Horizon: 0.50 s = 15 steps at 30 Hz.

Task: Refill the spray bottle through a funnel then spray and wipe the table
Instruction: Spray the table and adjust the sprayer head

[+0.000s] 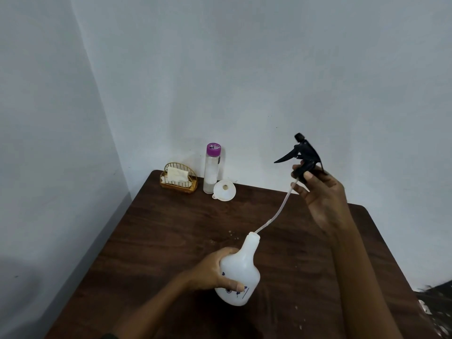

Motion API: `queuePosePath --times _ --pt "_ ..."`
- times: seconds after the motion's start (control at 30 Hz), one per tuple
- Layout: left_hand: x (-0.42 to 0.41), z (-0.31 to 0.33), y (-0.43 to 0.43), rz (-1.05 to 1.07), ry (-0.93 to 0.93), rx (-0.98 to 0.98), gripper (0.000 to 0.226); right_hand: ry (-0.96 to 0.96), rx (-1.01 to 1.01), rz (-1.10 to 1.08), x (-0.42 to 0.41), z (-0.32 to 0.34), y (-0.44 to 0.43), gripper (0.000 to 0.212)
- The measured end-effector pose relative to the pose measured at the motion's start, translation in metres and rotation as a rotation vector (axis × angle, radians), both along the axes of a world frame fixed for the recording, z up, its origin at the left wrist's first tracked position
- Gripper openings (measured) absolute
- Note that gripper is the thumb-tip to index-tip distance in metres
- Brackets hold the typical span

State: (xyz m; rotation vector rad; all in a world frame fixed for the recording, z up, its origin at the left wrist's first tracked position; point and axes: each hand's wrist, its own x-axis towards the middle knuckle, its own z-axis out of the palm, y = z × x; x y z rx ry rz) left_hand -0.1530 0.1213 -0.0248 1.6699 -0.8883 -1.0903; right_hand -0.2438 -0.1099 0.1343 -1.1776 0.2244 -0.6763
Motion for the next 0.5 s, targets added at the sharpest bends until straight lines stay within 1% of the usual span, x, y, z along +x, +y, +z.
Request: queuePosePath --times 0.17,0.23,0.33,0.4,0.5 --pt "0.005 -0.003 0.000 0.005 -0.008 0.029 0.083 -0.026 -0.017 0.003 -0.002 0.011 -0.008 0.061" --pt "0.006 -0.002 -0.003 0.011 -0.024 0.027 0.084 -0.024 -0.008 0.027 -0.002 0.008 -0.005 0.064" --pt "0.008 0.000 -0.007 -0.004 -0.053 0.028 0.085 0.056 -0.025 0.086 0.001 -0.004 0.008 0.071" --pt "0.008 0.001 -0.008 -0.030 -0.071 0.033 0.085 0.092 -0.067 0.100 0.002 -0.008 0.014 0.071" --pt "0.008 0.000 -0.006 -0.029 -0.074 0.037 0.083 0.046 -0.052 0.057 0.001 -0.002 0.008 0.064"
